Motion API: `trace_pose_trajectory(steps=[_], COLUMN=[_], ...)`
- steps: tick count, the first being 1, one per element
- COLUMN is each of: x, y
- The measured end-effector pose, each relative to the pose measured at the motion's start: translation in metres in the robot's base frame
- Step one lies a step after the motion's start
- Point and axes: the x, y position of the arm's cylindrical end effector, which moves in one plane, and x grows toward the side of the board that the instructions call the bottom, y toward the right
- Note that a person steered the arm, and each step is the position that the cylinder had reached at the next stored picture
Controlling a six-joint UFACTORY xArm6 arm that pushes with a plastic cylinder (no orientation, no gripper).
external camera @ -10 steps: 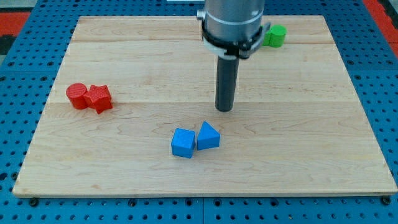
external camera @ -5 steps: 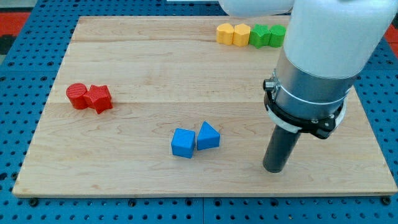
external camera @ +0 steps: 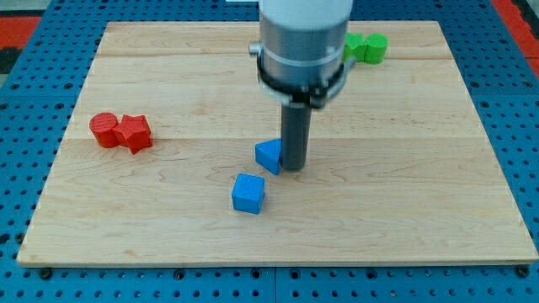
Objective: Push the blue triangle towards top center
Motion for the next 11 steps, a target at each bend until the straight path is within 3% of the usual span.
trace_pose_trajectory(steps=[1, 2, 3, 6, 7, 9, 11], x=[-0.062, -0.077, -0.021, 0.062, 0.062, 0.005, 0.005], y=[-0.001, 0.0, 0.018, -0.014, -0.014, -0.014, -0.015])
